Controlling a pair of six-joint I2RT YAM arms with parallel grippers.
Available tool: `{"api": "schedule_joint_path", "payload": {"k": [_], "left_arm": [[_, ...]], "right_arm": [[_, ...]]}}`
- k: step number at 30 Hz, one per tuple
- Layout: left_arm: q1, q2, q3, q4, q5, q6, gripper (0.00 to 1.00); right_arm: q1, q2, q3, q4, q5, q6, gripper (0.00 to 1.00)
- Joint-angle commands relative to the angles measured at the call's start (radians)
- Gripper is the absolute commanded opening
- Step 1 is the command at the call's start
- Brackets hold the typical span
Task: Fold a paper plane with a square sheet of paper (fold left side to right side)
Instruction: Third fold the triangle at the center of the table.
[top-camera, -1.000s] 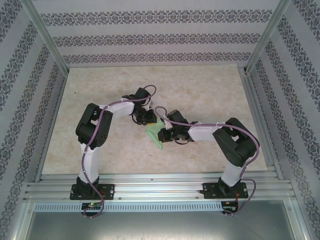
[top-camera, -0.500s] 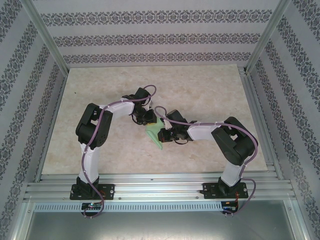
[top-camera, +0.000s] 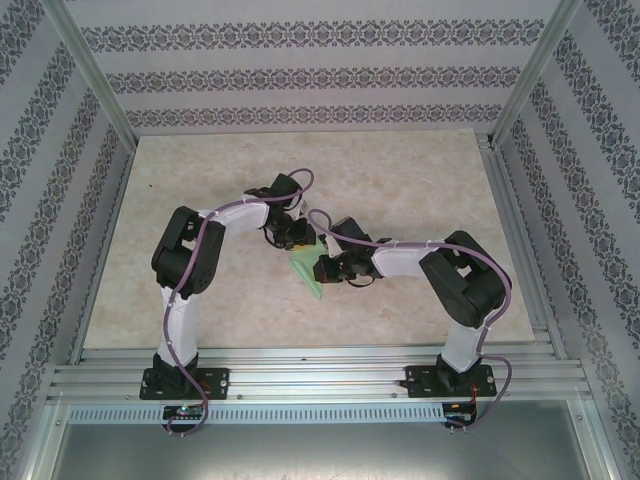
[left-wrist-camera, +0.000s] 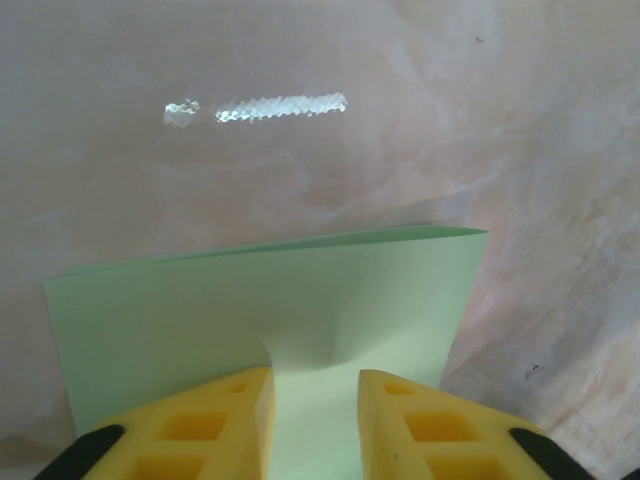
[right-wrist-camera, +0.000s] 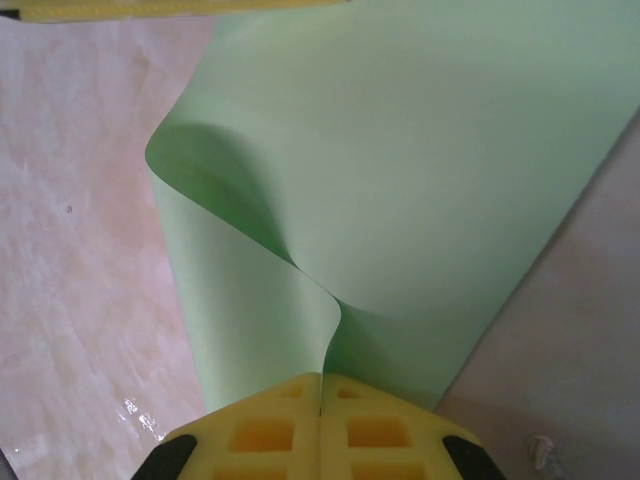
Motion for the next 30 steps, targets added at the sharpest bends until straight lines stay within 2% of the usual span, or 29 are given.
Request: {"api": "schedule_joint_path", "payload": {"k": [1, 8, 15, 24, 30], "left_arm": [[0.017, -0.087, 0.048, -0.065, 0.015, 0.028, 0.35], [0.07, -0.233, 0.004, -0.104, -0.015, 0.03, 0.38], [0.052, -0.331, -0.198, 0.018, 0.106, -0.047, 0.24], [-0.011, -0.328, -0.335, 0.141, 0.1, -0.154, 0.18], [-0.056, -0.284, -0.343, 0.17, 0.1, -0.174, 0.16]], "right_arm": [[0.002, 0.067, -0.01, -0.085, 0.013, 0.012, 0.0], [0.003, 0.072, -0.005, -0.1, 0.019, 0.003, 0.0], [0.002, 0.072, 0.001, -0.107, 0.028, 0.001, 0.0], [0.004, 0.068, -0.002, -0.117, 0.035, 0.0, 0.0], [0.005, 0.071, 0.001, -0.123, 0.038, -0.004, 0.0]]}}
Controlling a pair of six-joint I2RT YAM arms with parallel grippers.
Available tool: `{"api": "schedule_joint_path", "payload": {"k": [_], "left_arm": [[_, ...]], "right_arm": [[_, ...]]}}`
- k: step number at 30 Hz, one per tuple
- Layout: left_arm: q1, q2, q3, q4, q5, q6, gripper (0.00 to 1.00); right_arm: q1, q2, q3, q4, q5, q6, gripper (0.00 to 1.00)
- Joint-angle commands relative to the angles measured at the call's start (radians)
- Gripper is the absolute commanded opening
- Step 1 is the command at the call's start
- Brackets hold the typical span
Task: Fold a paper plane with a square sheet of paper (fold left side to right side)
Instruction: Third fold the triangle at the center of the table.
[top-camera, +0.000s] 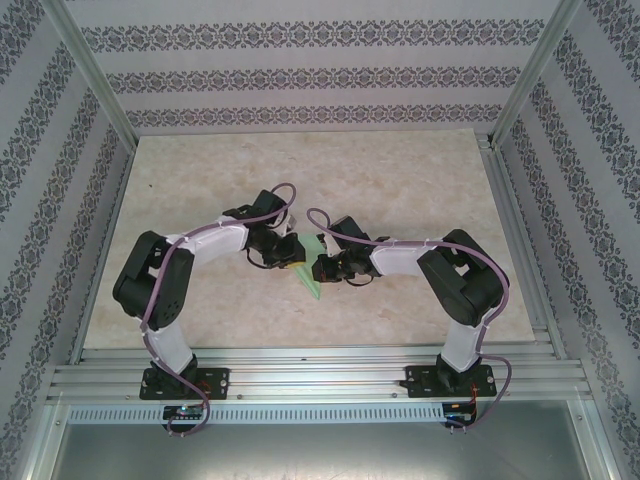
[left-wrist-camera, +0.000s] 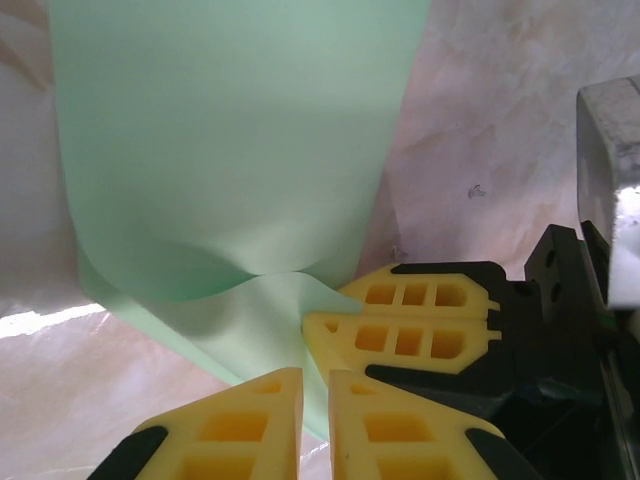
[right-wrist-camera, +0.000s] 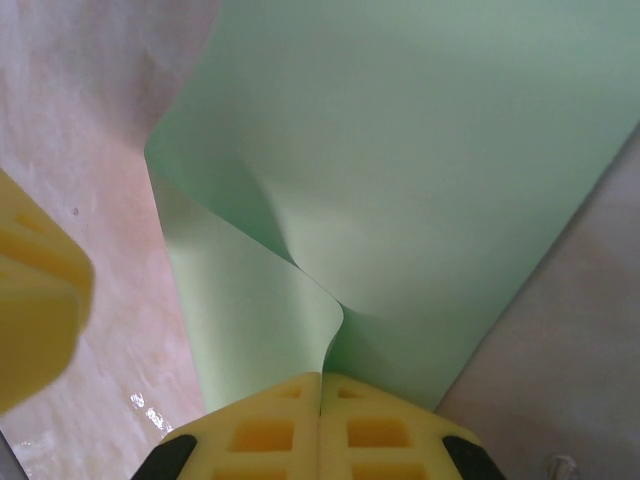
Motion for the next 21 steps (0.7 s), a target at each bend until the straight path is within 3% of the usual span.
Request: {"api": "schedule_joint_path", "payload": {"k": [1, 21], "left_arm": [[-0.033, 0.028, -0.002, 0.071, 0.013, -0.037, 0.16], [-0.052, 0.095, -0.026, 0.002, -0.083, 0.008, 0.15]], "right_arm": [[0.006, 0.057, -0.018, -0.107, 0.05, -0.006, 0.0], [0.007, 0.073, -0.009, -0.133, 0.066, -0.015, 0.0]]}}
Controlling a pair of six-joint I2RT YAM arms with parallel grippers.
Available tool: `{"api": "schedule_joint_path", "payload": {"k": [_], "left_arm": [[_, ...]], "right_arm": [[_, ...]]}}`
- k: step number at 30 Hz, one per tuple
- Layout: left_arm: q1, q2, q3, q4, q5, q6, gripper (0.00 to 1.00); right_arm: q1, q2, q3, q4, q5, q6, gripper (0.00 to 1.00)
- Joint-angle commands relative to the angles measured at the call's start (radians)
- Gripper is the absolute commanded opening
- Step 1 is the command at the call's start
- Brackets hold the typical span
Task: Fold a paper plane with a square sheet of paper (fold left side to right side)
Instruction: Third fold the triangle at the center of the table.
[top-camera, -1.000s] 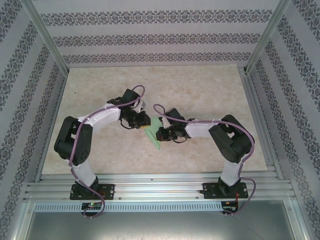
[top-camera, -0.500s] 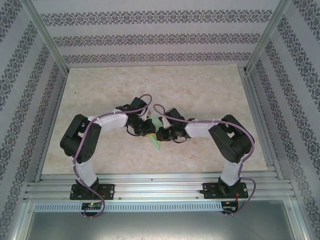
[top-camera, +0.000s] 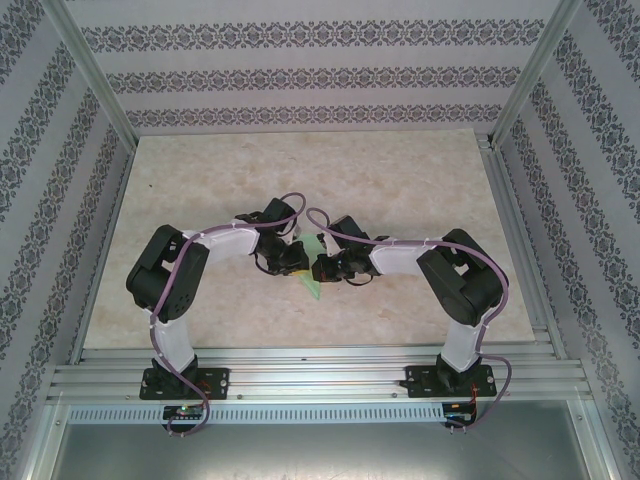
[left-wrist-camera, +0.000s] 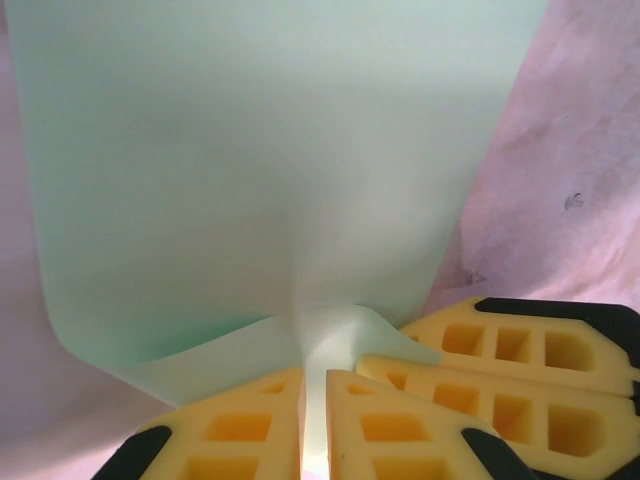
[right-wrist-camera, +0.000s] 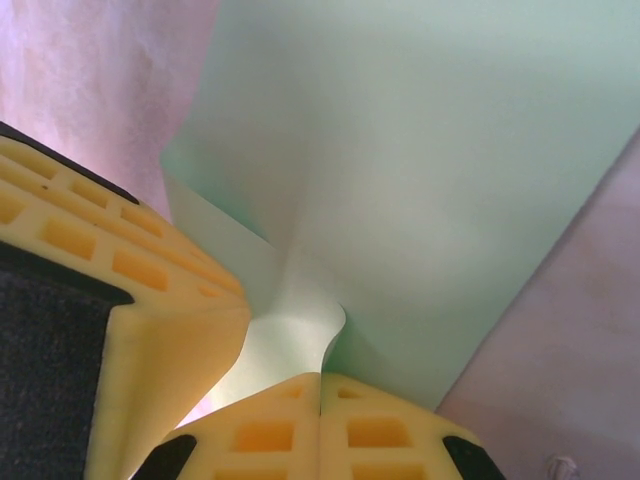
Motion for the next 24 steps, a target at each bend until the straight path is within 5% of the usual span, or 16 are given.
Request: {"api": "schedule_joint_path", "payload": {"k": [1, 10, 18, 24], "left_arm": [[-0.012, 0.02, -0.025, -0.016, -0.023, 0.025, 0.15], [-0.012, 0.047, -0.054, -0.002, -0.047, 0.032, 0.15], [-0.014, 0.074, -0.068, 0.011, -0.065, 0.024, 0.15], [-0.014, 0.076, -0.062, 0.009, -0.071, 0.025, 0.15]], "right_arm": [[0.007, 0.068, -0.021, -0.114, 0.067, -0.012, 0.0], [0.0, 0.036, -0.004, -0.115, 0.071, -0.009, 0.01], [-0.017, -0.132, 0.027, -0.202, 0.122, -0.014, 0.19], [0.017, -0.235, -0.014, -0.226, 0.095, 0.004, 0.21]]}}
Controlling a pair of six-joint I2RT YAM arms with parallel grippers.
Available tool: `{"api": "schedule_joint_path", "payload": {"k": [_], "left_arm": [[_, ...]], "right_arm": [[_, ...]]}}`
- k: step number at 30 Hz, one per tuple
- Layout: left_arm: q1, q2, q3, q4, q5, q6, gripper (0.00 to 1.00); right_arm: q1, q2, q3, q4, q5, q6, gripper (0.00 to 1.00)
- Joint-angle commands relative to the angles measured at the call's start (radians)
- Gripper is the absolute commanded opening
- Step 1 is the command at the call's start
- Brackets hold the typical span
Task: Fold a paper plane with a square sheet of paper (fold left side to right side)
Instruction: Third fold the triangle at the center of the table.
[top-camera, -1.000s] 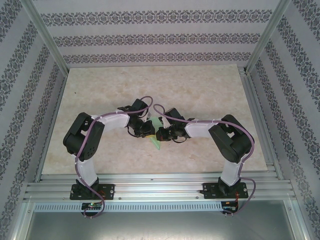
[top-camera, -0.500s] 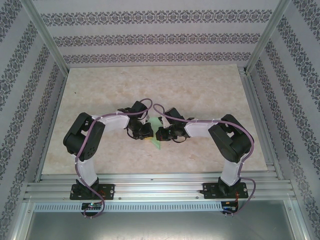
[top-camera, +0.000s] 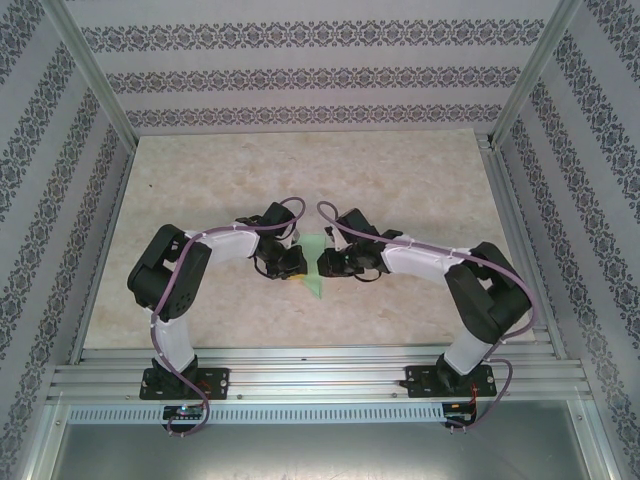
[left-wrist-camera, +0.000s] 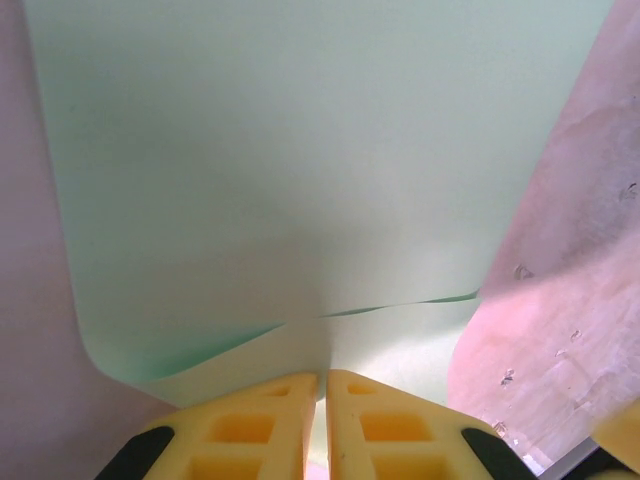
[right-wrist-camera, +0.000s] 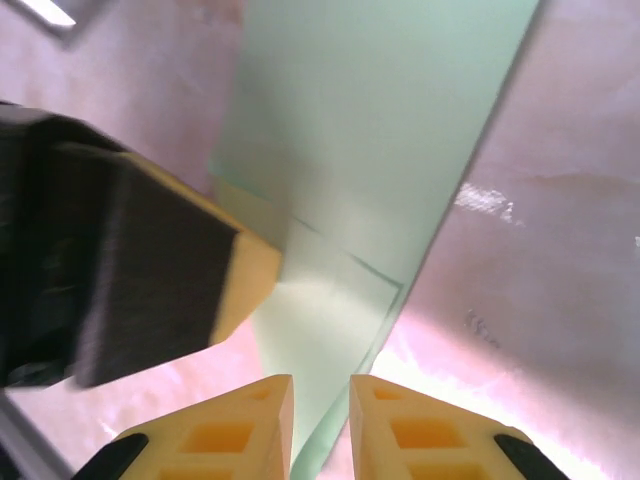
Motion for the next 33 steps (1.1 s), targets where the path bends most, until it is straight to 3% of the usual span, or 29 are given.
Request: {"api": "schedule_joint_path", "payload": {"k": [1, 10, 21, 33], "left_arm": [[-0.014, 0.063, -0.028, -0.007, -0.07, 0.022, 0.15], [-0.014, 0.069, -0.017, -0.016, -0.076, 0.024, 0.15], [-0.015, 0.069, -0.017, -0.022, -0.079, 0.028, 0.15], [-0.015, 0.073, 0.001, -0.038, -0.095, 0.045, 0.15]], "right_arm": [[0.038, -0.052, -0.038, -0.025, -0.006, 0.017, 0.21], [0.127, 0.029, -0.045, 0.051, -0.059, 0.072, 0.18], [0.123, 0.121, -0.009, 0.01, -0.036, 0.061, 0.16], [0.06, 0.143, -0.093, -0.017, -0.057, 0.118, 0.13]]}}
